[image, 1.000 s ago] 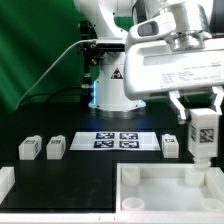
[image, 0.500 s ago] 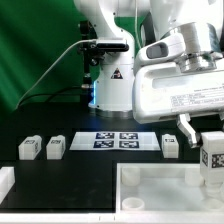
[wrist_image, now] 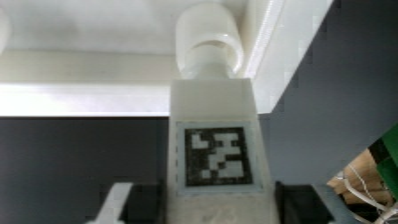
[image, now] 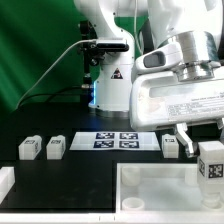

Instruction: Assemble one leg

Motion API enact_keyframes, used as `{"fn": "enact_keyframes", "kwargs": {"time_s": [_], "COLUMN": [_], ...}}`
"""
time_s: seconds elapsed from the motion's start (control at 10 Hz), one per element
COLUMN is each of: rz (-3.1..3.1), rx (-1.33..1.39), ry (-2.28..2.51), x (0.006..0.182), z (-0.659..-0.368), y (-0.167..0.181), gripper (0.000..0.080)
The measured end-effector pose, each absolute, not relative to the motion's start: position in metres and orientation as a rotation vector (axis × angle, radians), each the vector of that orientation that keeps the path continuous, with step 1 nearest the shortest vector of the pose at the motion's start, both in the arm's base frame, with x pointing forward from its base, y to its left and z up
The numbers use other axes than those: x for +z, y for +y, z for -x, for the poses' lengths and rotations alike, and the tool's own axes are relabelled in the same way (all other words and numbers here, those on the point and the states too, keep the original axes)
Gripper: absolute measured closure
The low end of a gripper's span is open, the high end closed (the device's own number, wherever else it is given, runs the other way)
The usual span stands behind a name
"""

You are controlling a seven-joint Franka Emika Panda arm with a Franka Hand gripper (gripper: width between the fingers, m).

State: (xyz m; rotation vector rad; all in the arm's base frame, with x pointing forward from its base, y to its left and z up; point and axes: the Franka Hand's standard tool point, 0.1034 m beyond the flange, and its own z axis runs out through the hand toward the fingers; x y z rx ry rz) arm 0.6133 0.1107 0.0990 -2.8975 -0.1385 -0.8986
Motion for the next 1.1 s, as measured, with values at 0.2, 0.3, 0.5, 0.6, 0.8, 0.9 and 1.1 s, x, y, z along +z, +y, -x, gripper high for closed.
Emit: {"fn": "enact_keyframes", "kwargs": {"time_s": [0.2,0.3,0.5,0.6,0.8,0.9,1.1], "rz": [2.899,2.9,2.898,2.899,2.905,2.909,2.915], "rx": [-0.883,-0.881,-0.893,-0.896,-0.906,-0.902,-0.882], "ry": [-0.142,-0.144,-0.139,-0.136,-0.105,-0.107,-0.107], "x": [0.09,0.088,0.084,0.084,0.084,0.084,0.082], "z": [-0.612,-0.61,-0.608,-0.608,-0.608,-0.608,-0.607], "y": [0.114,0.115,0.116,0.116,0.117,0.116,0.116], "gripper": [0.0506,0.0506,0.0506,0.0506,0.0506,0.0506,0.035]}}
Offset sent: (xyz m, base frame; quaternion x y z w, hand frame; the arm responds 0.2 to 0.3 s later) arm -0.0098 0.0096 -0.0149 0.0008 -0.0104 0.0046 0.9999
